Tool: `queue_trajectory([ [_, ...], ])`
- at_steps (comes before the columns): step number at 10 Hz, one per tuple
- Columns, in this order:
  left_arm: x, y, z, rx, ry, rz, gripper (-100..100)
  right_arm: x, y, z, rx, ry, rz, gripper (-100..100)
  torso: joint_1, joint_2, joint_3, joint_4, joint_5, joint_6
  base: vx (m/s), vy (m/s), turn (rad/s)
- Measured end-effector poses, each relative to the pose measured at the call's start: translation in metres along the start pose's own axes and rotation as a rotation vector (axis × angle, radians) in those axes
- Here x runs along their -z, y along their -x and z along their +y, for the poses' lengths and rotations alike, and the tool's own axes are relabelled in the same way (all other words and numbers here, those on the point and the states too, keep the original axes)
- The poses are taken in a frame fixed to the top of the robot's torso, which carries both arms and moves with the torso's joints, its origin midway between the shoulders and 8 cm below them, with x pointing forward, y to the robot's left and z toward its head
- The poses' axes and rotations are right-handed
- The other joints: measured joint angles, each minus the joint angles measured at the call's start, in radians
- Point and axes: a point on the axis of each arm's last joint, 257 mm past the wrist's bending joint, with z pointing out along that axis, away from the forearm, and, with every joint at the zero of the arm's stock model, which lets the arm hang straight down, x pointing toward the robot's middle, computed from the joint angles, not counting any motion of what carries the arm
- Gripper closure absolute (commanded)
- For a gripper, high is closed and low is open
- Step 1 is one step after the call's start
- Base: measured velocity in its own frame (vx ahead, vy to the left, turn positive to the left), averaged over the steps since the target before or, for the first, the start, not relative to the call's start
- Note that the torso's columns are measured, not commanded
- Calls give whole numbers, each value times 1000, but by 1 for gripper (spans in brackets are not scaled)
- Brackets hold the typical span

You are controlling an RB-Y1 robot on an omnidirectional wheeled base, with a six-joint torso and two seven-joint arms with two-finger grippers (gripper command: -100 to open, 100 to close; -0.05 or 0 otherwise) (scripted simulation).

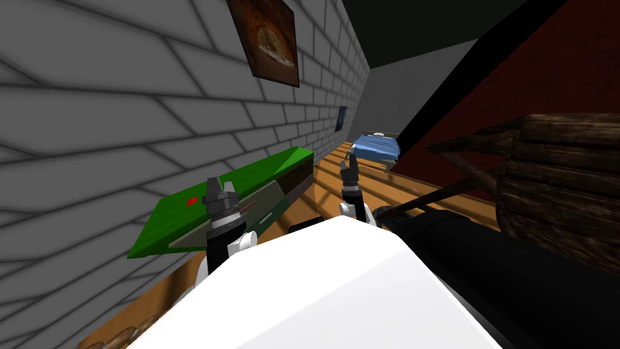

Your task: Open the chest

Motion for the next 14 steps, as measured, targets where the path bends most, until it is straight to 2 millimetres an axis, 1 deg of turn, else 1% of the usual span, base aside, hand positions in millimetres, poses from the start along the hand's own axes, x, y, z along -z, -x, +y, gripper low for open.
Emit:
queue_trajectory([
  [1,0,0,0,0,0,0,0,0,0,0,0,0,0,0,0,40,-82,41,0,0,0,0,0],
  [2,0,0,0,0,0,0,0,0,0,0,0,0,0,0,0,104,-209,105,0,0,0,0,0],
  [9,0,0,0,0,0,0,0,0,0,0,0,0,0,0,0,618,-1234,617,0,0,0,0,0],
  [10,0,0,0,0,0,0,-100,0,0,0,0,0,0,0,0,691,-1382,691,0,0,28,-21,18],
  [11,0,-3,2,-8,0,18,-100,0,0,0,0,0,0,0,-1,724,-1452,724,0,0,52,-47,28],
  [14,3,-9,15,-40,10,80,-100,0,0,0,0,0,0,0,-2,735,-1477,737,0,0,79,-81,30],
])
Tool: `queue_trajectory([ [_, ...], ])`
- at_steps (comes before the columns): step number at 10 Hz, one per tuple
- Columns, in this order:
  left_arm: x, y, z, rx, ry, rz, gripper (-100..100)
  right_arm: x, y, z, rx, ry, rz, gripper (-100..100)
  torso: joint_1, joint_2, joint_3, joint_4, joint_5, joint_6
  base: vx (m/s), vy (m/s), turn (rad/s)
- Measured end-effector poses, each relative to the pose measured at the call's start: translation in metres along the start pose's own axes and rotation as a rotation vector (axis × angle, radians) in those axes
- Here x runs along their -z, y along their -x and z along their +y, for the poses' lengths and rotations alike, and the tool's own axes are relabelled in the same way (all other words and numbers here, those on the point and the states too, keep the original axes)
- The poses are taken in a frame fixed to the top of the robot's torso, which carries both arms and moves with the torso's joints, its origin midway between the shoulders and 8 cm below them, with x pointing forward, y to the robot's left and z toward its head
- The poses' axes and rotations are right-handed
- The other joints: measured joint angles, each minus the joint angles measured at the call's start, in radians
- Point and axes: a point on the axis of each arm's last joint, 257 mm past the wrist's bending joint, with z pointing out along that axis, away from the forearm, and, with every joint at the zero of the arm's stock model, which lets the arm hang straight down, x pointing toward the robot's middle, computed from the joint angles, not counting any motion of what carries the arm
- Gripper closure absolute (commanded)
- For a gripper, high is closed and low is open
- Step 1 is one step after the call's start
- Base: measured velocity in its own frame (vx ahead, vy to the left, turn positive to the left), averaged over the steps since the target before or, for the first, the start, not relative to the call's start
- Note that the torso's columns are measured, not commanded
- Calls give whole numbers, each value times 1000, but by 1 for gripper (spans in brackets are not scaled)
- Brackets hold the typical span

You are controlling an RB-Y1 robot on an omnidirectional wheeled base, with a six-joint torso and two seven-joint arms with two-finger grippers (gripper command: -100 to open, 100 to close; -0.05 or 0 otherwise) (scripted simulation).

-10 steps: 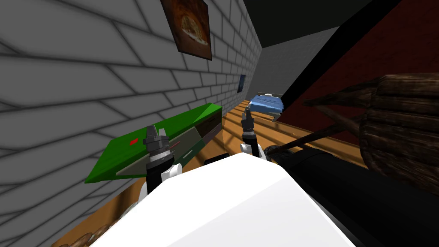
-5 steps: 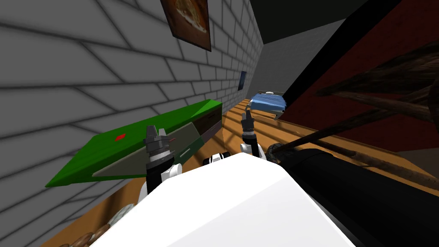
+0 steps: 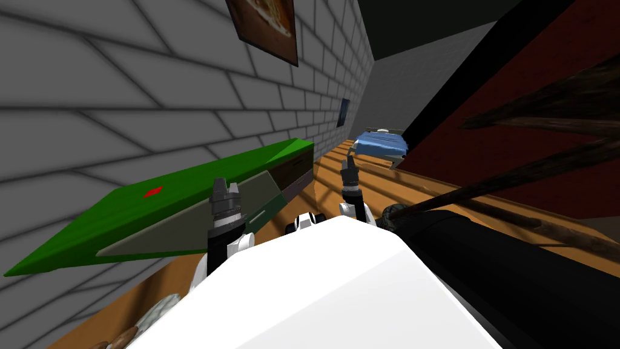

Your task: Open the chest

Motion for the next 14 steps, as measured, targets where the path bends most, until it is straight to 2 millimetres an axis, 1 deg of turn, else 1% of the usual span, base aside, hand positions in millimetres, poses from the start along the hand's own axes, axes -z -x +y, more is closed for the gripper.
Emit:
queue_trajectory([
  [2,0,-4,11,-15,13,28,-100,0,0,0,0,0,0,0,1,3,1,1,0,0,88,-94,36],
  [5,5,-5,35,-31,50,53,-100,0,0,0,0,0,0,0,2,0,0,0,0,0,136,-99,44],
  [8,12,-6,62,-45,95,69,-100,0,0,0,0,0,0,0,0,3,2,1,0,0,127,-136,43],
  [12,22,0,103,-65,160,85,-100,0,0,0,0,0,0,0,4,2,1,1,1,0,143,-122,55],
  [14,27,1,123,-74,193,88,-100,0,0,0,0,0,0,0,0,3,1,1,0,0,135,-158,54],
])
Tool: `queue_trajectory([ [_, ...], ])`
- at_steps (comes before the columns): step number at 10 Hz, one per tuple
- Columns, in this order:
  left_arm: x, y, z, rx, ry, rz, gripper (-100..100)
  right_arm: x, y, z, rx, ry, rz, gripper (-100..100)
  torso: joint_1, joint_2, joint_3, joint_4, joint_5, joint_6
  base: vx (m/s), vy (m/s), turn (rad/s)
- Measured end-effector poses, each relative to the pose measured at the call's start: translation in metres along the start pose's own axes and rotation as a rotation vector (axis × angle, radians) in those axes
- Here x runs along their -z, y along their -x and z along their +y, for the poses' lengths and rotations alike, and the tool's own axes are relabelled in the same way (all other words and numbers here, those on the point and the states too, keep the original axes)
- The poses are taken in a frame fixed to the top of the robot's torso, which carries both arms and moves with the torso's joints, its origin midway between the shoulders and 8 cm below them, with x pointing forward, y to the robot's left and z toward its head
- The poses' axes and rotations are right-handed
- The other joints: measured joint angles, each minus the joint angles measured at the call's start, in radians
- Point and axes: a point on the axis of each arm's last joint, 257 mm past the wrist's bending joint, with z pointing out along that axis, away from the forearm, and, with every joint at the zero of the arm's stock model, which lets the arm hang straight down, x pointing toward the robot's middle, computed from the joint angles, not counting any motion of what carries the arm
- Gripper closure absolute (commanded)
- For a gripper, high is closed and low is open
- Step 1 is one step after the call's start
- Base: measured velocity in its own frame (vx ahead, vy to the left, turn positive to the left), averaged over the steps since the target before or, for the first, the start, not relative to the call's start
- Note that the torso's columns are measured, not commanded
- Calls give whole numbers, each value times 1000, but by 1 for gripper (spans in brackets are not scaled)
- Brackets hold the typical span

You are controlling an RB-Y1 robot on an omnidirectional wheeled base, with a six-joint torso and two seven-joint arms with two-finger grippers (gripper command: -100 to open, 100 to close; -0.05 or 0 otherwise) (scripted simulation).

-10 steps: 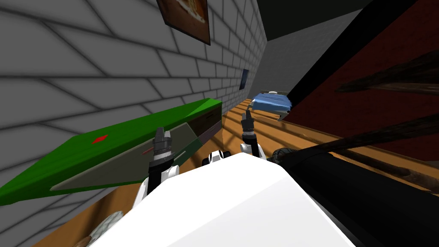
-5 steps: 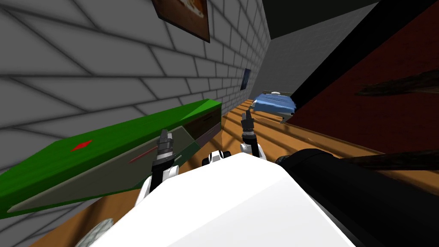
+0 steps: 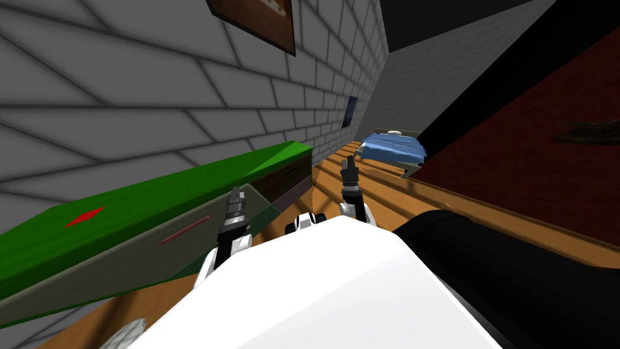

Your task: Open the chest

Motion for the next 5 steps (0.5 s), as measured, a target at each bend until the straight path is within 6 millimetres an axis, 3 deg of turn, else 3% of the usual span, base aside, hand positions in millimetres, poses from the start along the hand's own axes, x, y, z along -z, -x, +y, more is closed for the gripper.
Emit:
queue_trajectory([
  [5,8,5,50,-3,89,-11,-100,0,0,0,0,0,0,0,1,-1,0,0,0,0,149,-155,58],
])
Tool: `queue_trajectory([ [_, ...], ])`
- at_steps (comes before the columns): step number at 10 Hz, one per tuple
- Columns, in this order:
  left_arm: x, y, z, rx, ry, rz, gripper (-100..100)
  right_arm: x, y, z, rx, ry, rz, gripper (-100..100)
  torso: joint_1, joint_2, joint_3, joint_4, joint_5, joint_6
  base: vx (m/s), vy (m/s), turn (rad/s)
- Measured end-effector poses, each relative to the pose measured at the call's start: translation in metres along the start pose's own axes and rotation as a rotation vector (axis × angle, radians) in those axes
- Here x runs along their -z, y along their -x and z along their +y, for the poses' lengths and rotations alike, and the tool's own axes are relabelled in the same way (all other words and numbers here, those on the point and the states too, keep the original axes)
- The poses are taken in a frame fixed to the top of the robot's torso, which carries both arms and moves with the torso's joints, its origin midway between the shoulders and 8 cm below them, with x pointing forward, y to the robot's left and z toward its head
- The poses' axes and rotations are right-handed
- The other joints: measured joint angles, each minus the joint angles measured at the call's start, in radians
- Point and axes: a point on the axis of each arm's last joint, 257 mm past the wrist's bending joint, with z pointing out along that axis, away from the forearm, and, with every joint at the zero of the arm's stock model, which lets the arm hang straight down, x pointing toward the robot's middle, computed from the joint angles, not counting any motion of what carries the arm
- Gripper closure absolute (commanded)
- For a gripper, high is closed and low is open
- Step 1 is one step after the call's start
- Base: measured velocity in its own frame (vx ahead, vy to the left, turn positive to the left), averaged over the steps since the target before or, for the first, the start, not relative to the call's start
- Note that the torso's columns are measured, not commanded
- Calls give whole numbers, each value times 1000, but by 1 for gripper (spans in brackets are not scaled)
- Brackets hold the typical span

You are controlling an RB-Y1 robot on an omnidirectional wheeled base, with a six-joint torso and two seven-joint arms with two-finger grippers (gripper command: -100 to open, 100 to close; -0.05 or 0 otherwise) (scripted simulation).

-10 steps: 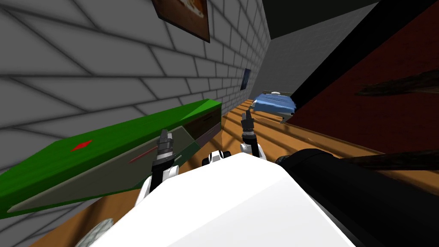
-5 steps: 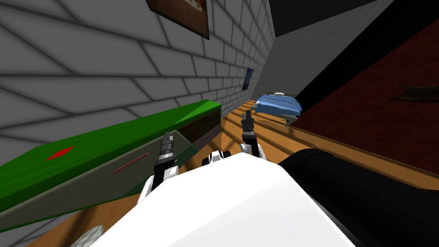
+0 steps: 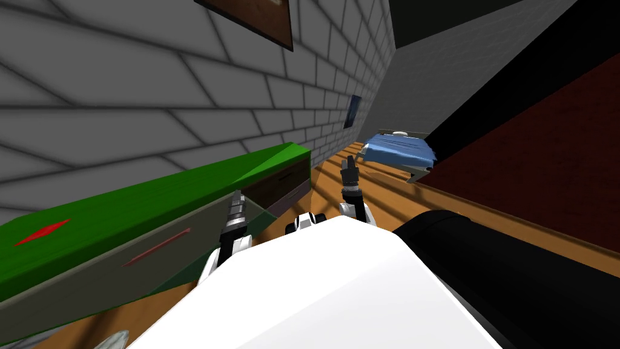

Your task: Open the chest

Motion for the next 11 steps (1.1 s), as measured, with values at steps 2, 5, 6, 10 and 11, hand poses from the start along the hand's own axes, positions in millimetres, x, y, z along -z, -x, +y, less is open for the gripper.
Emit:
queue_trajectory([
  [2,4,2,21,3,39,-9,-100,0,0,0,0,0,0,0,0,0,0,0,0,0,154,-186,57],
  [5,9,7,52,10,93,-24,-100,0,0,0,0,0,0,0,3,0,0,0,1,0,158,-149,53],
  [6,12,8,61,11,111,-29,-100,0,0,0,0,0,0,0,1,0,0,0,0,0,145,-156,64],
  [10,26,12,95,28,180,-53,-100,0,0,0,0,0,0,0,1,0,0,0,0,0,128,-162,55],
  [11,28,11,103,36,194,-61,-100,0,0,0,0,0,0,0,1,0,0,0,0,0,96,-131,44],
])
